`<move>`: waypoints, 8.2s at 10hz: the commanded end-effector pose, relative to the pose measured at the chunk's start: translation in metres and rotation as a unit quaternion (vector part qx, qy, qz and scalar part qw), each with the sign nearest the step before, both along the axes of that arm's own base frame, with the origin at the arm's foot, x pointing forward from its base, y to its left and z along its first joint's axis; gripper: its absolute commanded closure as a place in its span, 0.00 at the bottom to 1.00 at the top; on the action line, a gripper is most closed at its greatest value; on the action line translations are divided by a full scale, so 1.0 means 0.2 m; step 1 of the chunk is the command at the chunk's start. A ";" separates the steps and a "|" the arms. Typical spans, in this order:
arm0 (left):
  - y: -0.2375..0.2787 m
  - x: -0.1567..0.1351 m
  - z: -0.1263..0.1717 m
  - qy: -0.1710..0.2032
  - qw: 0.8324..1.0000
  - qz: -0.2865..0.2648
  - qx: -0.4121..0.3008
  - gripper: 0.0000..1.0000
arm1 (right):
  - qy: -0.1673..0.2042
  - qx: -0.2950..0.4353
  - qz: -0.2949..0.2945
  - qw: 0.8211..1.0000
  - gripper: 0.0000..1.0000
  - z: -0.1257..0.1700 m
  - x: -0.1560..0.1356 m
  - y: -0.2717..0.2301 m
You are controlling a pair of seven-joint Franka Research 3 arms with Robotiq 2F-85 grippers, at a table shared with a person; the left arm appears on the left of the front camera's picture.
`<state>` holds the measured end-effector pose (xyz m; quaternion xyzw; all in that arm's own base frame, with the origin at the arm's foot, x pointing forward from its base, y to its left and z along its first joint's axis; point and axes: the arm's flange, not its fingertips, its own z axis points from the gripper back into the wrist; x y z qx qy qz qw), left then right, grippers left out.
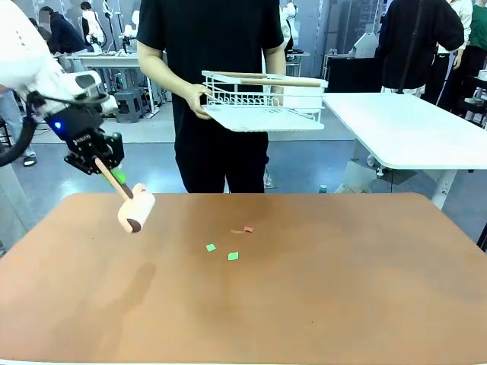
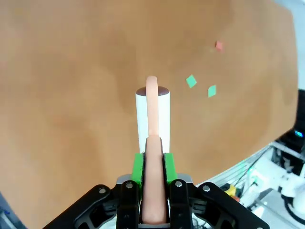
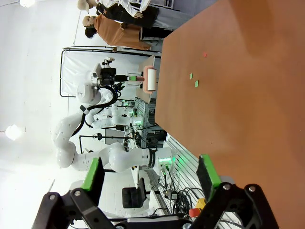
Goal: Clean the table.
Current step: Clean the table with the Lint Roller when the human lifts the Dish drying rack.
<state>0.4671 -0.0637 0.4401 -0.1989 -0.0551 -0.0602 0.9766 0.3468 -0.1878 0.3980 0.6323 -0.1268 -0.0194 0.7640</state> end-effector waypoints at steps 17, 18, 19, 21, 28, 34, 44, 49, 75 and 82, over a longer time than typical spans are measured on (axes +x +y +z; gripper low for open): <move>-0.08 0.04 -0.49 0.004 0.991 -0.009 -0.135 0.79 | -0.008 0.006 -0.001 1.000 0.00 0.01 -0.01 0.00; -0.09 0.06 -0.51 0.006 0.990 0.001 -0.138 0.79 | -0.008 0.006 -0.001 1.000 0.00 0.01 -0.01 0.00; -0.10 0.09 -0.54 0.002 0.990 0.016 -0.138 0.79 | -0.008 0.006 -0.001 1.000 0.00 0.01 -0.01 0.00; -0.10 0.14 -0.58 0.002 0.987 0.039 -0.153 0.79 | -0.008 0.006 -0.001 1.000 0.00 0.01 -0.01 0.00; -0.26 0.27 -0.88 0.088 0.986 0.018 -0.142 0.79 | -0.008 0.006 -0.001 1.000 0.00 0.01 -0.01 0.00; -1.03 0.13 -1.14 0.117 0.981 -0.044 -0.149 0.79 | -0.008 0.006 -0.001 1.000 0.00 0.01 -0.01 0.00; -1.02 0.01 -0.37 0.053 0.976 -0.072 -0.197 0.79 | -0.008 0.006 -0.001 1.000 0.00 0.01 -0.01 0.00; -0.32 0.03 -0.04 0.056 0.990 -0.024 -0.127 0.79 | -0.008 0.006 -0.001 1.000 0.00 0.01 -0.01 0.00; -0.11 0.60 -0.36 0.110 0.992 0.052 -0.016 0.79 | -0.008 0.006 -0.001 1.000 0.00 0.01 -0.01 0.00; -0.20 0.61 -0.59 0.158 0.986 0.042 -0.021 0.79 | -0.008 0.006 -0.001 1.000 0.00 0.01 -0.01 0.00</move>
